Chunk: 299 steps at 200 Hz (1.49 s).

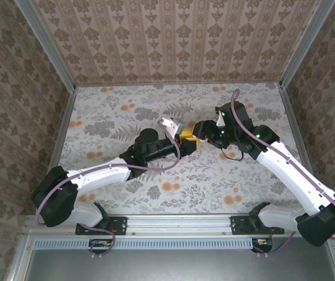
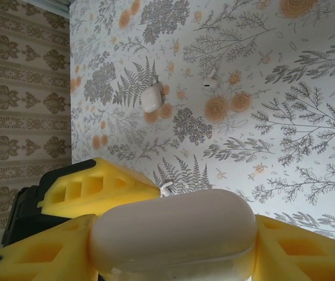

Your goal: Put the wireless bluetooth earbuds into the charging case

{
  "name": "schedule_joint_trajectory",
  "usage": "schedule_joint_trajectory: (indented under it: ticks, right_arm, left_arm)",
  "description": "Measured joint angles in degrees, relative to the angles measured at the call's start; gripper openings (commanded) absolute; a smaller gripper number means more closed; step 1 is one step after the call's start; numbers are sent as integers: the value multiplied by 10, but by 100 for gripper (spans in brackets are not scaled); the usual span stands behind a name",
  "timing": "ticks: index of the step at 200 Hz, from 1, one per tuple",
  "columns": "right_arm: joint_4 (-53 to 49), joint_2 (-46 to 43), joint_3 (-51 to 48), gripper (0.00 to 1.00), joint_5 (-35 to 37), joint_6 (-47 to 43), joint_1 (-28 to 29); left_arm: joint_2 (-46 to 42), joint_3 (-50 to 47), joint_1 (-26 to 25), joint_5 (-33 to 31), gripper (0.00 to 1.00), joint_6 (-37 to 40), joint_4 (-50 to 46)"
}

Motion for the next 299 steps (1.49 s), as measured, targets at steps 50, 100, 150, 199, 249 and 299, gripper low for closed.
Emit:
schedule_joint_trajectory:
  ticks: [50,100,150,199,249,299]
  right_arm:
    - [12,0,0,50,8,7,4]
    - [30,-19,-9,64,15,7,4]
    - [66,-69,-12,74,13,-31,2]
    - [200,-154,-81,76,-36,-43,-35]
    - [323,-117,-124,74,-113,-18,-39]
    - [454,-62,-132,66,-183,28,-38]
  left_arm:
    - [16,10,-1,9,22,-29,24]
    - [17,10,0,13,5,-52,46]
    - [-14,7,28,20,3,-66,31]
    - [-74,-7,97,51,2,-111,6]
    - [-135,-7,129,96,3,-157,-7]
    - [-141,-3,129,127,3,-209,-6]
